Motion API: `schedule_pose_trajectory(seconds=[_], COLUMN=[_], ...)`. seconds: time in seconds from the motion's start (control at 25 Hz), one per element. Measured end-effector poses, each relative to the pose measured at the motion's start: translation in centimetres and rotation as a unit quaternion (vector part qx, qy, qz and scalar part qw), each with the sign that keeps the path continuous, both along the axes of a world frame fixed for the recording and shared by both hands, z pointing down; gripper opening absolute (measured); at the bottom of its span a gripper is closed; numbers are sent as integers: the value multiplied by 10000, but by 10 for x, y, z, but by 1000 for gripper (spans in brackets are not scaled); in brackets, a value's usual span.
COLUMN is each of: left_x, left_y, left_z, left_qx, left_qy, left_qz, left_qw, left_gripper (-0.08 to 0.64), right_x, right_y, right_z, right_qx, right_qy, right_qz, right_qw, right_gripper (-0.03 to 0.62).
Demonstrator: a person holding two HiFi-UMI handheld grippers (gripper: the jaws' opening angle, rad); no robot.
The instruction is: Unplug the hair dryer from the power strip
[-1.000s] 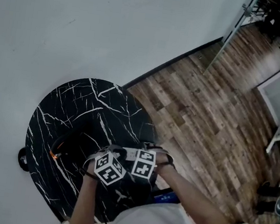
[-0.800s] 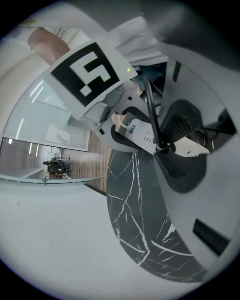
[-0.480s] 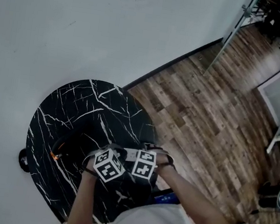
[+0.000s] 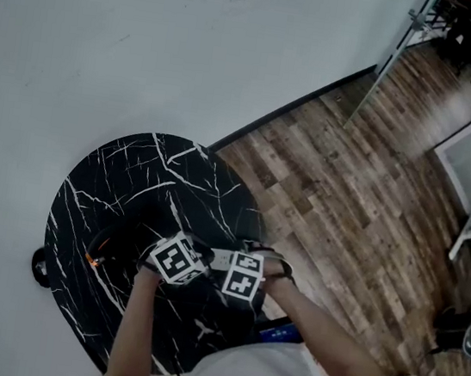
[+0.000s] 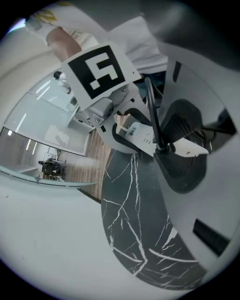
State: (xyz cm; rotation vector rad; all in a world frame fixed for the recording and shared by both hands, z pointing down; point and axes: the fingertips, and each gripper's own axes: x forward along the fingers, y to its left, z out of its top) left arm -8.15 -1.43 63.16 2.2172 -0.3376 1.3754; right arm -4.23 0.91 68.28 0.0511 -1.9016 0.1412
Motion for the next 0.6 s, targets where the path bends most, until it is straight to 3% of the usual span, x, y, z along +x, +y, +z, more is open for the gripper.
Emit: schedule_pose_trajectory(seconds=[0.2, 0.28, 0.36, 0.44, 0.6], left_x=[2, 2, 2, 1, 3], left_y=[10, 10, 9, 7, -2], left_z=[-1, -1, 2, 4, -6], left_qx=[1048, 1234, 1117, 762, -24], left_qy=[-522, -597, -620, -518, -19], left_qz=[12, -74, 7, 62, -94], left_qw=[9931, 9905, 9918, 9957, 10000], left_gripper=[58, 58, 58, 58, 61], right_x=[0, 0, 0, 0, 0], right_y=[3, 2, 0, 0, 0], right_z=[-1, -1, 0, 0, 0], right_qx=[17, 18, 12, 11, 12], right_qy=[-11, -17, -23, -31, -39], right_qz=[-33, -47, -35, -17, -13], right_qw=[10000, 10000, 10000, 10000, 10000], right_gripper=[273, 273, 273, 273, 273])
